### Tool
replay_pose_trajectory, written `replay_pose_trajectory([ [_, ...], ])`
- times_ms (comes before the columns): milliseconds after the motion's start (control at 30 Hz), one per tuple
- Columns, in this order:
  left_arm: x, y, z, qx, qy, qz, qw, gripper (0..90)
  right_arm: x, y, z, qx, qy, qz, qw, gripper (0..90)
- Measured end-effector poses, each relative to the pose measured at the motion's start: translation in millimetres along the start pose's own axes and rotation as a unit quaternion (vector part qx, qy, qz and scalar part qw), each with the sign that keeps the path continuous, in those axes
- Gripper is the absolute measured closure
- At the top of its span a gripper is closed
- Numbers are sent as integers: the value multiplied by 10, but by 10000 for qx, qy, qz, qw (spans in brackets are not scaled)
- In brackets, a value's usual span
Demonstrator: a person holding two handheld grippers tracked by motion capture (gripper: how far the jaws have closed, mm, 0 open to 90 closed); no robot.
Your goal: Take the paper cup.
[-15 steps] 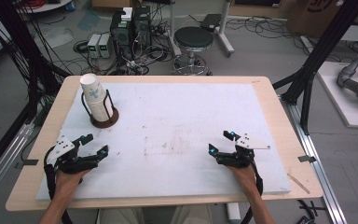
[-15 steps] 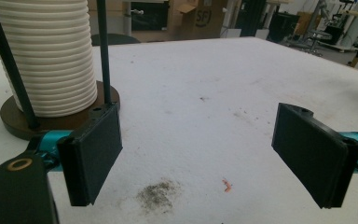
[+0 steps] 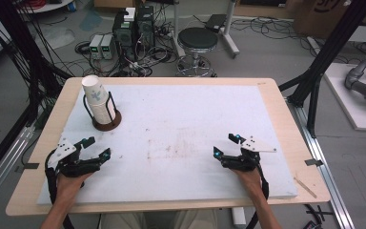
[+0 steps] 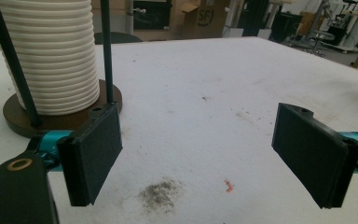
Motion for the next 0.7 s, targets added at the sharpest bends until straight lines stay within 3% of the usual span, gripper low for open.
replay_pose_trajectory([
  [167,-13,-14,-15,-64,20,3,10000,156,4,-2,-6,-10,23,-21,10000,160],
  [333,-129,-104,-42,-150,50,81,9998,153,5,-1,-4,-6,27,-32,10000,160],
  [500,-293,-210,-97,-263,-2,40,9996,147,3,0,-1,-1,13,-21,10000,160],
  [700,-614,-300,-190,-461,140,-53,9988,147,4,0,-4,-3,25,-32,10000,160],
])
Point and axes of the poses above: each handheld gripper's, and its own axes: y roughly forward along the jaws, x roughly out of its underside, z roughly to its right, the point moved 10 cm from there along y, roughly forward along the jaws, and after that the axes turned 12 degrees about x, right-handed, at the moved point
